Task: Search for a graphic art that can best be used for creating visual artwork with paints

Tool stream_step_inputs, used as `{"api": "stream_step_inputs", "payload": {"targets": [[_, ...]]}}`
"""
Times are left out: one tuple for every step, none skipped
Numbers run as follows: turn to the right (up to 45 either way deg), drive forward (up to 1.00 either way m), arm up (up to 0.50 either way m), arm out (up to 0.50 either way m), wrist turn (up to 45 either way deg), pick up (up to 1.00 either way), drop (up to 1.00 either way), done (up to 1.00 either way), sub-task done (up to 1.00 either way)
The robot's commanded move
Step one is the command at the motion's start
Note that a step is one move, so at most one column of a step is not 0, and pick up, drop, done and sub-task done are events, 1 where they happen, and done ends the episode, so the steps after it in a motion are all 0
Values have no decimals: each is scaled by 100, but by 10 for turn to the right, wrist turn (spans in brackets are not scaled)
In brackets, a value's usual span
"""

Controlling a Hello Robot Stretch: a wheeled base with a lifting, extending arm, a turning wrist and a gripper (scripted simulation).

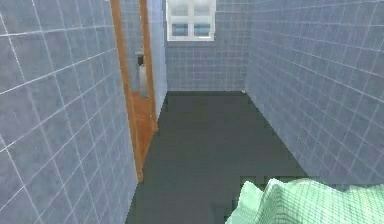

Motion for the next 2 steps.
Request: {"api": "stream_step_inputs", "payload": {"targets": [[0,30,0,0,0,0,0,0,0],[-90,0,0,0,0,0,0,0,0]]}}
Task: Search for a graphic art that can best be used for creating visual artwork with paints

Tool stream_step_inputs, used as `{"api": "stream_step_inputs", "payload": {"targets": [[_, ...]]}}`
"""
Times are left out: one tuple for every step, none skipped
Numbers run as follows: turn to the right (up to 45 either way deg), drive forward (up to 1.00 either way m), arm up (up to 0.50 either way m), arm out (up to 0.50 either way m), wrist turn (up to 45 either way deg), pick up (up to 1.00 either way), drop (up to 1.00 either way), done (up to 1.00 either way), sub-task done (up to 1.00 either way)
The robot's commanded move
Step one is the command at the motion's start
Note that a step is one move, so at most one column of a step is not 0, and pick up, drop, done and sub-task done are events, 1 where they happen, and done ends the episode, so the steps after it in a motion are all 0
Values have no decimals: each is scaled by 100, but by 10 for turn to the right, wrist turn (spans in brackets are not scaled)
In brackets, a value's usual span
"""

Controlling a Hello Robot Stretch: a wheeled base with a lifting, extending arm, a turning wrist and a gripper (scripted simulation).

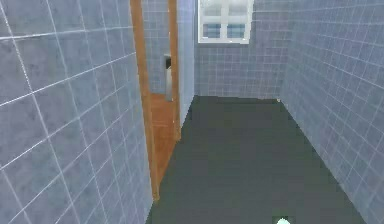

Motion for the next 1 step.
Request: {"api": "stream_step_inputs", "payload": {"targets": [[0,100,0,0,0,0,0,0,0]]}}
